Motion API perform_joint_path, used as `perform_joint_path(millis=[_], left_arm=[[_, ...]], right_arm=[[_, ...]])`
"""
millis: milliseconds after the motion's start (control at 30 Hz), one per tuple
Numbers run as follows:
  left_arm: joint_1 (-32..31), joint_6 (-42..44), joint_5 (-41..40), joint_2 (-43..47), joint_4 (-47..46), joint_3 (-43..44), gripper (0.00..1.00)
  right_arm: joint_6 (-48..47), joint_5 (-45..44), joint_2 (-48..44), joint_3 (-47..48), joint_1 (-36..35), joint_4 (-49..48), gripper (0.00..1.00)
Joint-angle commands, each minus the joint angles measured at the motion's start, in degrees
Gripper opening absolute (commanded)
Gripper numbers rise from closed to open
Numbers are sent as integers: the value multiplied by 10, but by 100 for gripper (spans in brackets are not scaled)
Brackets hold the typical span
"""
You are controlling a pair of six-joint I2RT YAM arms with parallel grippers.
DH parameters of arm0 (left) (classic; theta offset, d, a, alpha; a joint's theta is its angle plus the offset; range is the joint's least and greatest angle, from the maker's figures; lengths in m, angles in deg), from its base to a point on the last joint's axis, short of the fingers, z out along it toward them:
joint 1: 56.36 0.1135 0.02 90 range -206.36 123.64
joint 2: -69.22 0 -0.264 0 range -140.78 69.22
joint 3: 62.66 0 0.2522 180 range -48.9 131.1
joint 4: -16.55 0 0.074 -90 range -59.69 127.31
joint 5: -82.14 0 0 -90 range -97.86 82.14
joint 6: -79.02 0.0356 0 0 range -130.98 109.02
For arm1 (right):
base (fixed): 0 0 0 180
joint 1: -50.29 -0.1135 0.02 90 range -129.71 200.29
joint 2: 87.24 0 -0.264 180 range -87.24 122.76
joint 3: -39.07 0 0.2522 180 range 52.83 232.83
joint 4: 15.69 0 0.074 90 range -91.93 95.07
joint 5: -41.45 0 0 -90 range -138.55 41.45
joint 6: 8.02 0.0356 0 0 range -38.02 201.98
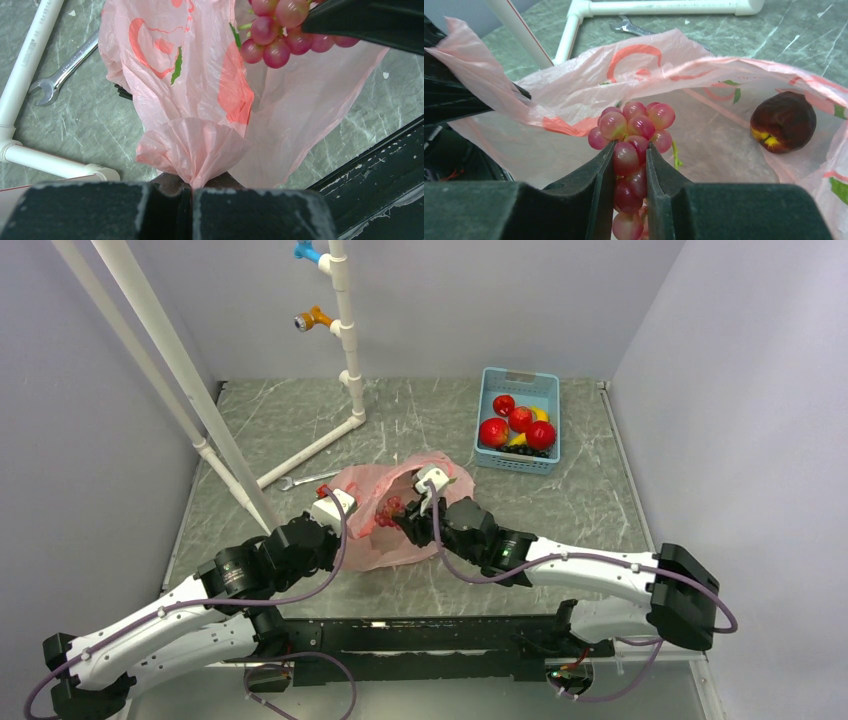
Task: Take the fake fruits out of the plastic bag
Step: Take out the fake fruit from the plastic bag, then place the fake fruit in the bin.
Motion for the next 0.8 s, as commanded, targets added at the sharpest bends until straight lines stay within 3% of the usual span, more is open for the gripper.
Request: perform_joint_path(millis=[0, 267, 500, 767], left_arm=[[-3, -1, -12, 1, -2, 12, 0], [-3, -2, -13, -4, -2, 13, 0], [-3, -2, -14, -1, -1, 13, 0], [-6, -3, -16, 4, -1, 12, 0]], right_arm=[[4, 11, -49, 14, -2, -1, 0], [-10, -24, -85, 54, -1, -11, 0], [-74, -87, -111, 90, 4, 4, 0], [-100, -170, -166, 60, 56, -5, 0]])
